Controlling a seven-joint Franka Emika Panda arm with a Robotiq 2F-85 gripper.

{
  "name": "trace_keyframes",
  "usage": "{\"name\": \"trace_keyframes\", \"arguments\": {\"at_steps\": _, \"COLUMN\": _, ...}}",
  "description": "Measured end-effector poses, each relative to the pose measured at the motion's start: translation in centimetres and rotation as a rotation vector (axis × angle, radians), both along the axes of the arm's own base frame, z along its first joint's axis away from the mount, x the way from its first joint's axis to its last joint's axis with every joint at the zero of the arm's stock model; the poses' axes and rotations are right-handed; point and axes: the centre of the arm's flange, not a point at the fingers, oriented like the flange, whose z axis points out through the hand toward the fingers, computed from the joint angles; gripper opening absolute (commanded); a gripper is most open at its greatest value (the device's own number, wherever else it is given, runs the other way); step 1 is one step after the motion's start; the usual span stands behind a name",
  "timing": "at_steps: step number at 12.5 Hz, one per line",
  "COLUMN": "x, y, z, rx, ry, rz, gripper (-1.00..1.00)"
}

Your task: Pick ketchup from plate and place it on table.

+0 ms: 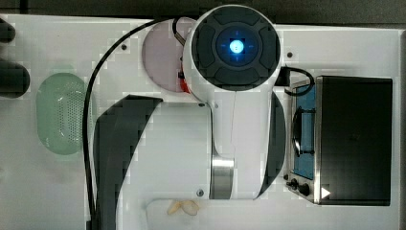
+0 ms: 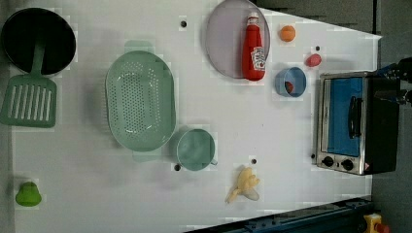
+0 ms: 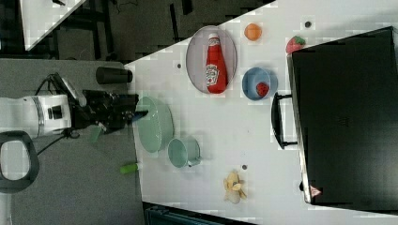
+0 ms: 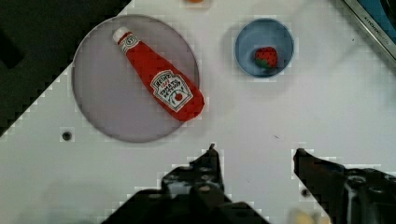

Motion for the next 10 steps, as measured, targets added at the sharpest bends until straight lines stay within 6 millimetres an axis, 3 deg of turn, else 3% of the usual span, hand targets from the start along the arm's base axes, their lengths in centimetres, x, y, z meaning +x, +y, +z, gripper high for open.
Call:
{"name": "trace_keyframes", "arguments": {"at_steps": 3, "x": -5.7, "y": -0.2, "z": 0.2, "rx": -0.001, "ry": 0.138, "rz": -0.013, "gripper": 0.99}}
{"name": "trace_keyframes", "arguments": {"at_steps": 7, "x": -6.9, "y": 0.2, "z": 5.2, "rx": -0.004, "ry": 0.019, "rz": -0.005, "gripper": 1.00}}
{"name": "trace_keyframes", "arguments": {"at_steps": 10, "x": -6.2, "y": 0.0, "z": 4.1, "rx": -0.013, "ry": 0.036, "rz": 0.031, "gripper": 1.00}}
